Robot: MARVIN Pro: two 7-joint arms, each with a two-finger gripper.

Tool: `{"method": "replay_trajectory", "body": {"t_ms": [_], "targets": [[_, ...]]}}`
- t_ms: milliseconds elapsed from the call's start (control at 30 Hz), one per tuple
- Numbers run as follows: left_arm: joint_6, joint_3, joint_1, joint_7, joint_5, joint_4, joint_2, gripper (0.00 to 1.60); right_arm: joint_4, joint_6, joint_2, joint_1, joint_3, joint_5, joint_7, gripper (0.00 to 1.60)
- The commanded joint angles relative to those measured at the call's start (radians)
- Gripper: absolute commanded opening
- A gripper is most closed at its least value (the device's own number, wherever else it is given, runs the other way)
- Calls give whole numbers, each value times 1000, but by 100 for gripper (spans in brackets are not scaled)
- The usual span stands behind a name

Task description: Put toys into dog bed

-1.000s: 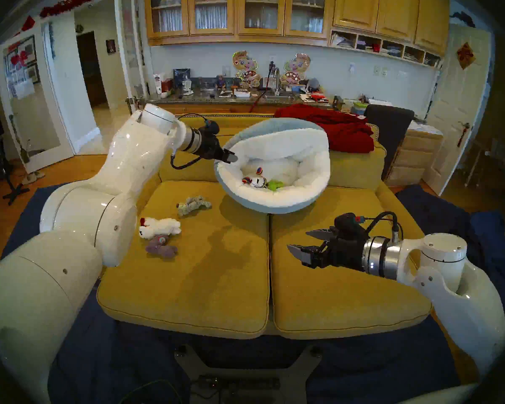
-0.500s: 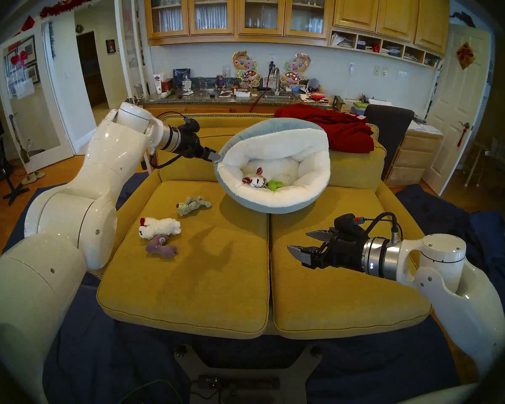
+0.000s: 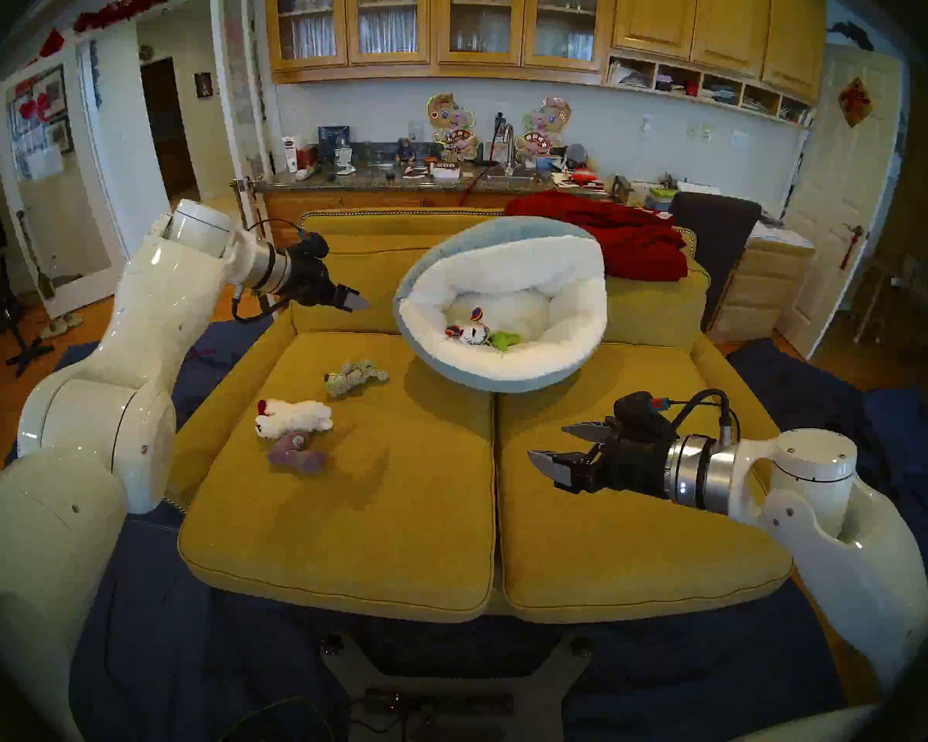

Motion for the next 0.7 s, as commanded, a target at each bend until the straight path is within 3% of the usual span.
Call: {"method": "replay_trajectory", "body": {"t_ms": [0, 400, 667], "targets": [[18, 10, 24, -81, -10, -119, 29, 160, -28, -10, 2, 23, 17, 1, 2, 160], [120, -9, 105, -6, -15, -265, 104, 160, -37, -10, 2, 25, 22, 0, 0, 160], [254, -33, 192, 101, -48, -385, 120, 160, -44, -11, 1, 21, 30, -1, -1, 160]]}}
